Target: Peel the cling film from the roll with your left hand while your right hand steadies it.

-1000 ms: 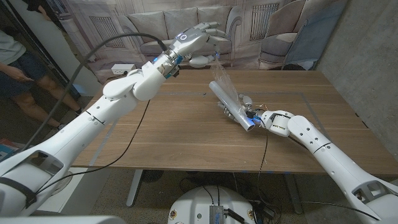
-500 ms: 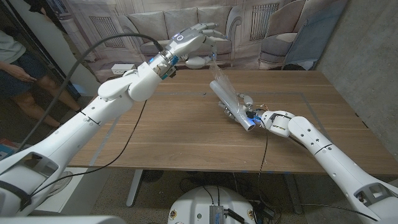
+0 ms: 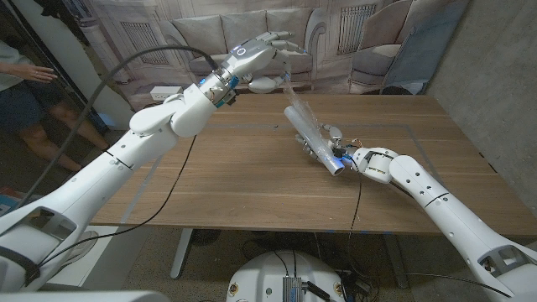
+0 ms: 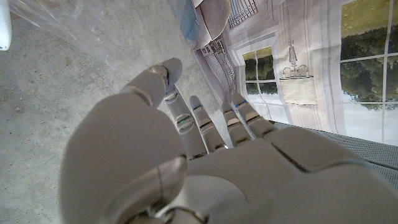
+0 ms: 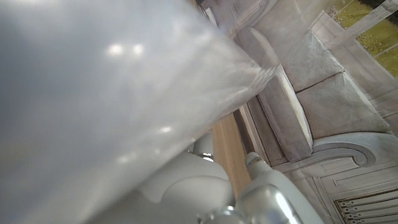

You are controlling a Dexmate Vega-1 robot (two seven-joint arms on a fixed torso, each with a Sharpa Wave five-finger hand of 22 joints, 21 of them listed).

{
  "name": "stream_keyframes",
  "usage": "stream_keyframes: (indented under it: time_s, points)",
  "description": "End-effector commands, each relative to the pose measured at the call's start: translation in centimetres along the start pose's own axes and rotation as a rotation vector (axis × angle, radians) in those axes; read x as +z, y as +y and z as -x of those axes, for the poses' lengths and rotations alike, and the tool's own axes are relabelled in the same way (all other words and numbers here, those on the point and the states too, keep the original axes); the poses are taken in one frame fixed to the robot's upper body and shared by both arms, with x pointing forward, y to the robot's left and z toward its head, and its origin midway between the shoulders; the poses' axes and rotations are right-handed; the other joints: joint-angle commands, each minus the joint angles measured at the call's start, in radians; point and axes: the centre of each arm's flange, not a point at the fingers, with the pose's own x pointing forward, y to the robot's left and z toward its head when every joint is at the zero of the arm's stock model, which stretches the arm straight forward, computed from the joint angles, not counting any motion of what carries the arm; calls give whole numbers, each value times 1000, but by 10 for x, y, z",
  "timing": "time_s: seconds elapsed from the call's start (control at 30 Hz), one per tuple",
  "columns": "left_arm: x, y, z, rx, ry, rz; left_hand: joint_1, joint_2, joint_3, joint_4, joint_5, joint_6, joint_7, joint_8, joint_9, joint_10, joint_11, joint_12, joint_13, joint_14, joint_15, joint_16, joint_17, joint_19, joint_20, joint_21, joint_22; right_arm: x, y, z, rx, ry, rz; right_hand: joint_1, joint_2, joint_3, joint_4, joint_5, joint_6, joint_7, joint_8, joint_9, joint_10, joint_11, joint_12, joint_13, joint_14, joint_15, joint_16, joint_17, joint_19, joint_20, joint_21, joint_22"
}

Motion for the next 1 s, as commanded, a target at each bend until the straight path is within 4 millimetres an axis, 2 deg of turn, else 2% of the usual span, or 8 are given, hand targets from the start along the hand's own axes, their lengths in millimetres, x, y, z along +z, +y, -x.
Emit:
stream_keyframes:
  time_s: [0.03, 0.27, 0.43, 0.6, 0.7, 0.77, 0.87, 1.0]
  points:
    - [0, 1, 2, -6, -10, 18, -13, -1, 12, -2, 9, 100, 96, 16, 10, 11, -1, -2, 5, 8, -130, 4, 3, 2, 9, 5, 1, 2, 1, -3, -4, -1, 2, 5, -7, -5, 3, 3, 0, 7, -2, 0, 1, 5, -3, 3, 3, 0, -1, 2, 63, -58, -2, 3]
    - [-2, 1, 7, -12, -30, 62, -24, -7, 26, -2, 22, 84, 73, 13, 10, 8, -1, -7, 6, 5, -123, 2, 3, -7, 20, 2, 2, 2, 1, -3, -3, -6, -2, 5, -6, -7, 3, 3, 1, 7, -3, 0, 1, 5, -4, 3, 1, 0, -2, 2, 63, -57, -3, 4]
    - [-4, 3, 12, -11, -40, 66, -37, -16, 48, -5, 37, 18, 38, -11, 6, -6, 0, -18, 7, -2, -110, 1, 4, -27, 52, -3, 4, 2, 2, -4, -7, -6, 3, 6, -6, -9, 3, 3, 1, 7, -4, 0, 4, 6, -3, 3, 1, 2, -3, 2, 63, -57, -4, 4]
    - [-5, 8, 20, 0, -78, 130, -63, -29, 75, -2, 53, -59, 38, -42, -3, -34, 2, -33, 10, -17, -97, 0, 6, -50, 86, -8, 9, 2, 3, -6, -11, -7, 4, 6, -6, -10, 2, 3, 1, 7, -5, 0, 3, 6, -4, 3, 1, 0, -3, 2, 62, -57, -4, 4]
    - [-6, 10, 24, 13, -90, 140, -84, -38, 91, 1, 61, -109, 50, -58, -2, -67, 19, -45, 14, -34, -83, -2, 7, -71, 106, -11, 14, 2, 5, -8, -11, -5, 5, 6, -6, -11, 2, 3, 1, 7, -6, 0, 3, 5, -4, 3, 0, 1, -3, 2, 64, -57, -4, 4]
    - [-6, 11, 26, 3, -98, 139, -112, -41, 106, 8, 67, -193, 49, -94, -15, -91, 28, -50, 18, -44, -74, 0, 9, -86, 114, -11, 19, 1, 5, -9, -11, -5, 4, 6, -6, -12, 2, 3, 2, 7, -6, 0, 3, 6, -4, 3, 0, 1, -3, 2, 63, -58, -5, 4]
    - [-9, 11, 30, 9, -114, 162, -183, -39, 129, 25, 63, -396, 45, -169, -31, -184, 63, -67, 27, -85, -40, -2, 12, -119, 135, -12, 24, 0, 7, -11, -11, -3, 6, 6, -6, -13, 2, 3, 2, 7, -6, 0, 3, 7, -4, 3, 1, 2, -4, 2, 63, -57, -5, 4]
    - [-10, 13, 31, 7, -113, 160, -233, -29, 156, 25, 55, -628, 73, -266, -62, -303, 110, -78, 32, -140, -6, -3, 14, -157, 155, -16, 25, -1, 9, -12, -12, -3, 7, 6, -6, -14, 2, 3, 2, 7, -7, 0, 3, 6, -4, 3, 2, 0, -3, 2, 64, -57, -5, 4]
